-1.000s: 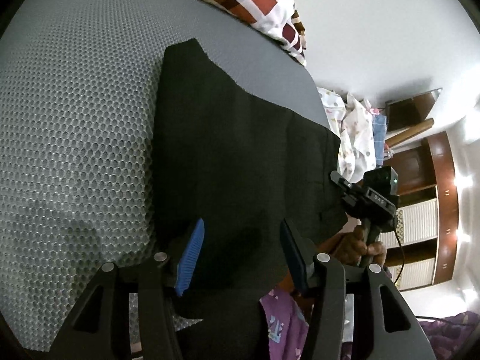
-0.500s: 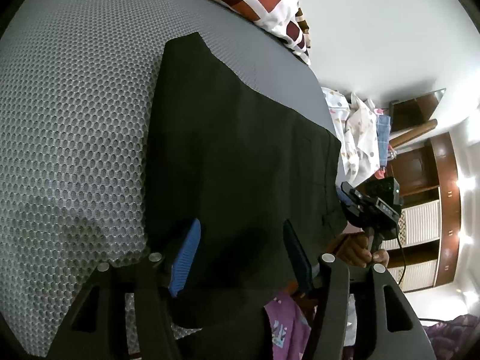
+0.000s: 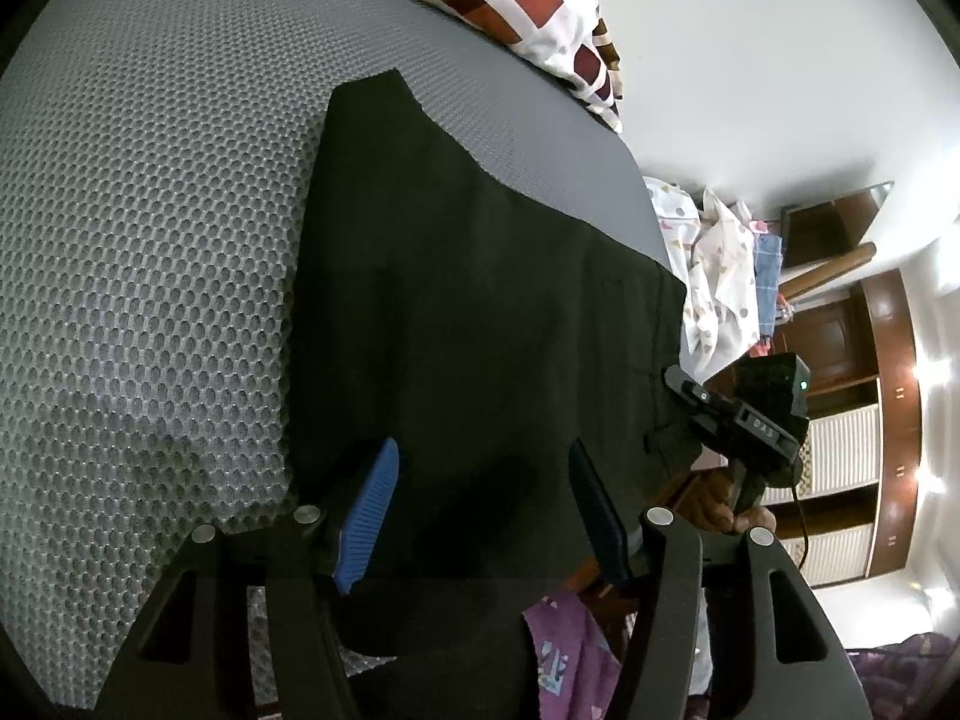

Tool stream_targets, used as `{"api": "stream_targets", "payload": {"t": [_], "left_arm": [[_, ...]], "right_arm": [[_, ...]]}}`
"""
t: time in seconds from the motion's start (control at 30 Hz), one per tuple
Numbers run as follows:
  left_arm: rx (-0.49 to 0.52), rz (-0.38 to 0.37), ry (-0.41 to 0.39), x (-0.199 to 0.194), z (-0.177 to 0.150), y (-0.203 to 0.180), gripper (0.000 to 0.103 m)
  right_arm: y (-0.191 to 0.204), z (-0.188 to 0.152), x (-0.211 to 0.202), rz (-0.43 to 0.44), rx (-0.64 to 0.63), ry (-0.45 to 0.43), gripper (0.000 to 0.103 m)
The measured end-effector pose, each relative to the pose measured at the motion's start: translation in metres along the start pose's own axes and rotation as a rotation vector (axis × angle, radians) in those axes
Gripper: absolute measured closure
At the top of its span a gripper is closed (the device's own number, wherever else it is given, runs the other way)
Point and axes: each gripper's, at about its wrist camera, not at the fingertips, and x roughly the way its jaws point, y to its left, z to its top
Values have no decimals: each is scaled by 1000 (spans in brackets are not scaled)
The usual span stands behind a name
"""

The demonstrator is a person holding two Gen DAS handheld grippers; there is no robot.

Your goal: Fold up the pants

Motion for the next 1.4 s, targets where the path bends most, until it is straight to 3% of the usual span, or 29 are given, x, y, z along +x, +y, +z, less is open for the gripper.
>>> {"api": "stream_targets", "payload": {"t": [0.17, 0.27, 0.37, 0.43, 0.53, 0.63, 0.8, 1.2, 1.27, 1.3, 1.4], "left_arm": [[19, 6, 17, 10, 1, -2, 43], [17, 4, 15, 11, 2, -1, 43], [5, -3, 10, 10, 3, 2, 43], [1, -8, 7, 8, 1, 4, 43], [6, -8, 3, 9, 0, 4, 43], [13, -10, 0, 9, -2, 3, 43], [11, -12, 0, 6, -8, 4, 43], [18, -12, -10, 9, -12, 2, 42], [20, -11, -10, 8, -13, 3, 42], [21, -11, -10, 8, -13, 2, 42], [16, -8, -10, 6, -12, 1, 42]], "right_arm": [[-21, 0, -5, 33, 46, -1, 96], [-38, -3, -6, 71, 128, -14, 87], [-44, -5, -33, 88, 199, -109, 85], [-40, -13, -64, 168, 226, -174, 85], [-22, -33, -80, 241, 222, -121, 82], [-16, -52, -72, 214, 250, -44, 67], [-28, -67, -57, 212, 328, -16, 67], [-14, -54, -29, 111, 304, -32, 66], [-12, -52, -27, 81, 279, -38, 78], [-11, -51, -25, 57, 274, -38, 90], [-6, -51, -29, 71, 279, -70, 91]]}}
